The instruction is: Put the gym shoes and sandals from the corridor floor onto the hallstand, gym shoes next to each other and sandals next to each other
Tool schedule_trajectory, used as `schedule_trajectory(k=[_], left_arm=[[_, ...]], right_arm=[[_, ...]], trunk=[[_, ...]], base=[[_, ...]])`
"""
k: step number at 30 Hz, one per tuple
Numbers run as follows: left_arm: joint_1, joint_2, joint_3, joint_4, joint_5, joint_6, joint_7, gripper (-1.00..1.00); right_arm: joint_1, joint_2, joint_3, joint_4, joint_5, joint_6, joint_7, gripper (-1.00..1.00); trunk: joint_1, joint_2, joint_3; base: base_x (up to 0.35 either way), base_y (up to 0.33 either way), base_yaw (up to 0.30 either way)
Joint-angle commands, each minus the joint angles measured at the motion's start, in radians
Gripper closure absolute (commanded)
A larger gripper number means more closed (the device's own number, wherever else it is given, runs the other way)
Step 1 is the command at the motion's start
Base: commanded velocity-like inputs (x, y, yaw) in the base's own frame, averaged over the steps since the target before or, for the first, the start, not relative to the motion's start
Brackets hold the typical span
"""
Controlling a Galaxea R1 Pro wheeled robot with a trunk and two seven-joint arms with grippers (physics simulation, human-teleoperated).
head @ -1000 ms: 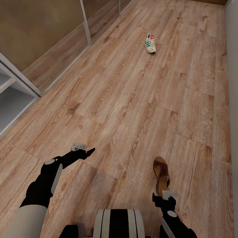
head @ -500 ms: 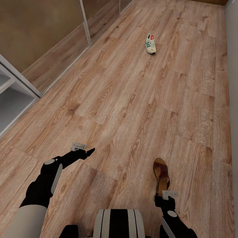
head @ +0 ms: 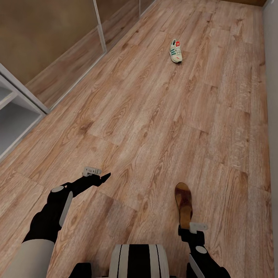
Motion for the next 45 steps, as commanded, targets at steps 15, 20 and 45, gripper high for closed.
schedule_trajectory(k=[15, 20, 45], left_arm=[[0.000, 0.000, 0.003, -0.002, -0.004, 0.007, -0.006, -1.00], [0.000, 0.000, 0.003, -0.004, -0.004, 0.008, -0.007, -1.00], [0.002, 0.007, 0.005, -0.030, -0.006, 0.022, -0.006, -1.00]], right_arm=[[0.000, -0.002, 0.007, 0.001, -0.012, -0.004, -0.008, 1.00], [0.000, -0.002, 0.007, 0.001, -0.012, -0.004, -0.007, 1.00], [0.000, -0.002, 0.008, 0.001, -0.012, -0.005, -0.006, 1.00]], trunk=[[0.000, 0.000, 0.000], [0.000, 0.000, 0.000], [-0.004, 0.002, 0.030]], base=[[0.000, 0.000, 0.000], [0.000, 0.000, 0.000], [0.000, 0.000, 0.000]])
